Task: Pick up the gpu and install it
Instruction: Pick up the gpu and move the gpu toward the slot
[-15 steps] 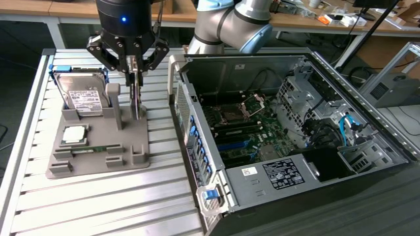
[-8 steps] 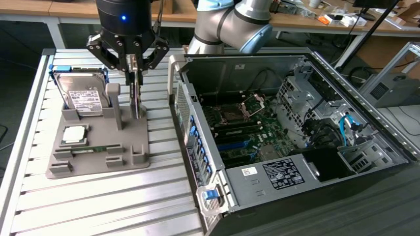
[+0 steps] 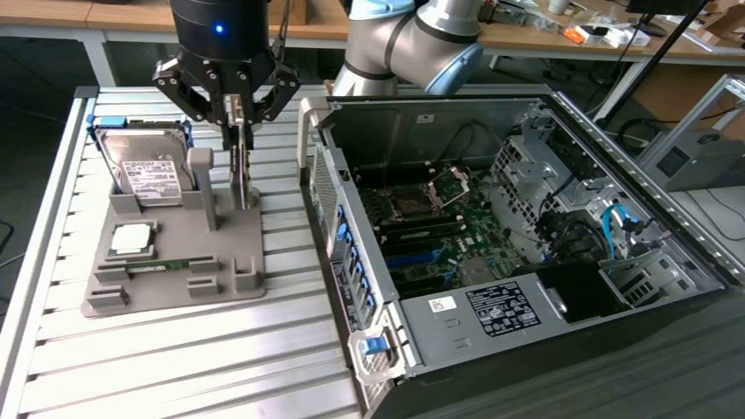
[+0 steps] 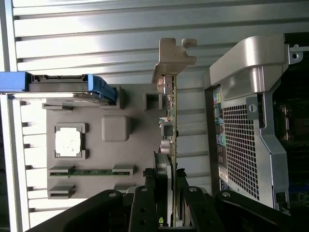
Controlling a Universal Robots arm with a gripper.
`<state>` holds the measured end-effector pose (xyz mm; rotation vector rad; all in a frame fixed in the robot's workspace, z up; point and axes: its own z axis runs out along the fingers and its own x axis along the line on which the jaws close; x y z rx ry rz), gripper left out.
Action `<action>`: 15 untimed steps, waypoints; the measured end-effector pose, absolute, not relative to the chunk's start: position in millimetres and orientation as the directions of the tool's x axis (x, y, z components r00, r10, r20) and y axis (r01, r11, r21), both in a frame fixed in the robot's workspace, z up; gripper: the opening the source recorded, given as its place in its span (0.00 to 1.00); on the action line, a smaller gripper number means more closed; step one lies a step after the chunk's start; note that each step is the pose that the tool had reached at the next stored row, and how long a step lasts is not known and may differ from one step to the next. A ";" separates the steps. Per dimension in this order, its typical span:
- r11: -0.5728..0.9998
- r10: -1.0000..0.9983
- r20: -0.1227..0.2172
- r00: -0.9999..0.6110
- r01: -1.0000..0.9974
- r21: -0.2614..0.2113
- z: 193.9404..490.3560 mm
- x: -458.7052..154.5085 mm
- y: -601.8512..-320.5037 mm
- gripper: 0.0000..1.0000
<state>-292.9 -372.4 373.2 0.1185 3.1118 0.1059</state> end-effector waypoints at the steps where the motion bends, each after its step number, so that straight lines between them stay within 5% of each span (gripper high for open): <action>1: 0.995 0.077 -0.023 -0.997 0.075 0.069 373.5 -293.0 -372.4 0.27; 15: 0.995 0.077 -0.023 -0.997 0.075 0.073 376.6 -292.9 -372.4 0.27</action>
